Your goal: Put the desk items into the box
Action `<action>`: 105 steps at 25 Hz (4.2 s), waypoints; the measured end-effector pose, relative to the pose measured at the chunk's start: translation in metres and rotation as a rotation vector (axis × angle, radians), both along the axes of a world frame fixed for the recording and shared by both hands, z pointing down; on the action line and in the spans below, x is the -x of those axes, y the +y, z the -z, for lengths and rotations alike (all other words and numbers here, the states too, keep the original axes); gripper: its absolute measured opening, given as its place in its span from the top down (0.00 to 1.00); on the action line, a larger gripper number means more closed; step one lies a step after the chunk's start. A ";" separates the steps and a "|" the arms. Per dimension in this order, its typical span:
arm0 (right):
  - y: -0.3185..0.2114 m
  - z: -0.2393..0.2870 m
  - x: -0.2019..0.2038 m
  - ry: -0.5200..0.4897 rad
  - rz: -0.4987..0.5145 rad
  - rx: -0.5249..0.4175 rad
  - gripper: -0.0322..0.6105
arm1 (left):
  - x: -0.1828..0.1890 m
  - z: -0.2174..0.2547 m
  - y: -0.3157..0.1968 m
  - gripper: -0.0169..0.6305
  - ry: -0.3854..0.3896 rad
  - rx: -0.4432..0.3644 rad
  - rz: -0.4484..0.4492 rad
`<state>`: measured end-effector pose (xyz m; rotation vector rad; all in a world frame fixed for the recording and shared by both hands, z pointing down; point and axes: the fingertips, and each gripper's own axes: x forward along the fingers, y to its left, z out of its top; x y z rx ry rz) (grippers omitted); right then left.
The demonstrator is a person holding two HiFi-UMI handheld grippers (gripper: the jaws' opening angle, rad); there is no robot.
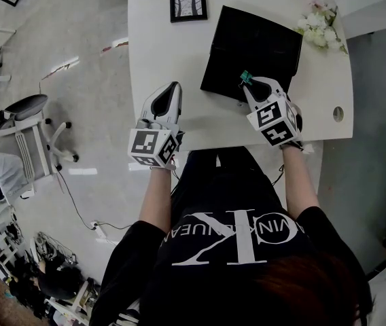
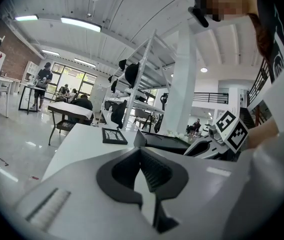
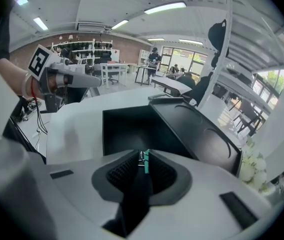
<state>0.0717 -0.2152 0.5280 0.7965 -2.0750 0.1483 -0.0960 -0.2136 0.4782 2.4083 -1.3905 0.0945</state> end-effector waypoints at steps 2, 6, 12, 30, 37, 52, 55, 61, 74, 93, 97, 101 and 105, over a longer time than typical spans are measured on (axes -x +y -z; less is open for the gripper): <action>0.002 0.002 -0.001 -0.011 -0.010 0.000 0.92 | 0.000 0.002 0.002 0.96 -0.002 -0.003 -0.001; 0.003 0.007 -0.002 -0.044 -0.042 0.000 0.92 | 0.001 0.004 0.005 0.96 -0.004 -0.009 -0.004; 0.008 0.016 -0.007 -0.063 -0.084 -0.032 0.92 | 0.001 0.011 0.010 0.96 -0.009 -0.025 -0.008; 0.006 0.066 -0.033 -0.282 -0.257 -0.174 0.92 | -0.003 0.035 0.010 0.96 -0.008 -0.087 -0.022; 0.004 0.080 -0.045 -0.321 -0.295 -0.218 0.93 | -0.010 0.047 0.004 0.96 -0.016 -0.121 -0.040; 0.002 0.107 -0.064 -0.386 -0.338 -0.288 0.93 | -0.015 0.070 -0.005 0.96 -0.029 -0.168 -0.048; 0.001 0.112 -0.068 -0.398 -0.342 -0.302 0.93 | -0.016 0.076 -0.008 0.96 -0.029 -0.181 -0.046; -0.001 0.121 -0.069 -0.409 -0.334 -0.321 0.93 | -0.019 0.086 -0.012 0.96 -0.024 -0.203 -0.050; -0.004 0.141 -0.075 -0.438 -0.332 -0.385 0.93 | -0.024 0.107 -0.019 0.96 -0.041 -0.265 -0.050; -0.007 0.165 -0.087 -0.472 -0.340 -0.465 0.93 | -0.032 0.130 -0.025 0.96 -0.074 -0.344 -0.047; -0.006 0.167 -0.086 -0.474 -0.337 -0.474 0.93 | -0.032 0.131 -0.025 0.96 -0.070 -0.349 -0.044; -0.006 0.167 -0.087 -0.480 -0.338 -0.474 0.93 | -0.033 0.130 -0.025 0.96 -0.068 -0.348 -0.048; -0.005 0.165 -0.086 -0.482 -0.339 -0.471 0.93 | -0.034 0.128 -0.025 0.96 -0.069 -0.341 -0.052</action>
